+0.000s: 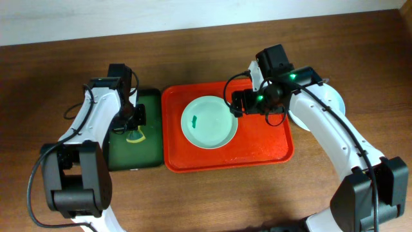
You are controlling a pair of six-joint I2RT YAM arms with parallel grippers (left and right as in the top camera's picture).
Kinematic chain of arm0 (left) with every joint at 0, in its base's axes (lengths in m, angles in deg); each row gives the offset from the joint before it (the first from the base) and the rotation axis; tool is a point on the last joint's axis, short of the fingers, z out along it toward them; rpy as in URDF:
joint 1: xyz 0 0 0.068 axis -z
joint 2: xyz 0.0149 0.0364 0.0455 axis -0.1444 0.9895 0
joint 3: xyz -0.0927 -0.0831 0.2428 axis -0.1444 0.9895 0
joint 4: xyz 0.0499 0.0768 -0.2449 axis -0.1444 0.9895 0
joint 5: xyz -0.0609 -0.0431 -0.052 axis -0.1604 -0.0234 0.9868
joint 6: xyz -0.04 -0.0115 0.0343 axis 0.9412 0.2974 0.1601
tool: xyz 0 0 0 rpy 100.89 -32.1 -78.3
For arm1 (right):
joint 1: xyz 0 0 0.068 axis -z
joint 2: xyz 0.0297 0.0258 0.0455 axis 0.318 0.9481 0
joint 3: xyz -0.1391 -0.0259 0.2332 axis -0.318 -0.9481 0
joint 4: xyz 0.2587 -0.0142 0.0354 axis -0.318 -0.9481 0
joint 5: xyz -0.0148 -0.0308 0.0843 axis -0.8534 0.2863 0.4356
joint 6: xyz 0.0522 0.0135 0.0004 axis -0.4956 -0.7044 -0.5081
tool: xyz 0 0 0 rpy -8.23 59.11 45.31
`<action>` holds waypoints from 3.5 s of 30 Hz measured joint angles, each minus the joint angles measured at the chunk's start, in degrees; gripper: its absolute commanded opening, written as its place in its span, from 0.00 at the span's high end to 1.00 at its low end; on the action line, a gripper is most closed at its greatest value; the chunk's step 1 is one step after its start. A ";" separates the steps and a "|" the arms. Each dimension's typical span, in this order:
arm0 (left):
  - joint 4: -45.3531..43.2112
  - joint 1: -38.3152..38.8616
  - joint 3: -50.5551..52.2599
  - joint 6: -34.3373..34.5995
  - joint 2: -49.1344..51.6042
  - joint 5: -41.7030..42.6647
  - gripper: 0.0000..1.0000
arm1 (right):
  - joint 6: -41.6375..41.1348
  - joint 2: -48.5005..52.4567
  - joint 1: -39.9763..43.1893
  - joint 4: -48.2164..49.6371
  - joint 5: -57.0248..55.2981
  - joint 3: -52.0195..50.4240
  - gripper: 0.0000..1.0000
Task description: Clean dirty plates on tray and stack at the side
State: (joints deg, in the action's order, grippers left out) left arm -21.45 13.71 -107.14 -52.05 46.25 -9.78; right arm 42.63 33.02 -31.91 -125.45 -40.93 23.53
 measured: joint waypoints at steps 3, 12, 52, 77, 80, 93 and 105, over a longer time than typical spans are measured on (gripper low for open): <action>0.02 0.00 0.00 0.00 0.00 -0.02 1.00 | -0.37 0.00 0.00 -0.55 0.20 -0.02 0.33; -0.07 0.00 0.00 0.00 0.00 0.00 1.00 | -6.62 1.44 0.00 10.67 -2.23 -10.62 0.51; 2.05 0.42 -5.42 -2.64 0.02 0.28 1.00 | -14.23 7.41 -2.49 36.46 5.46 -25.05 0.96; -4.81 21.05 -8.83 3.69 9.90 7.50 1.00 | -15.39 7.41 -2.49 36.30 3.15 -25.05 0.96; -5.38 21.09 -8.90 3.72 11.41 7.32 1.00 | -15.43 7.41 -2.49 36.30 3.15 -25.05 0.96; -5.86 22.49 -10.27 3.17 12.90 12.07 1.00 | -15.56 7.41 -2.43 36.28 1.86 -25.05 0.96; -5.07 22.71 -9.01 3.69 3.61 4.20 1.00 | -15.58 7.41 -2.43 36.28 1.86 -25.05 0.96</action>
State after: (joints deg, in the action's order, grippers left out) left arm -26.52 36.42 -116.15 -48.36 49.86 -5.59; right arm 27.04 40.43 -34.33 -89.17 -39.08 -1.52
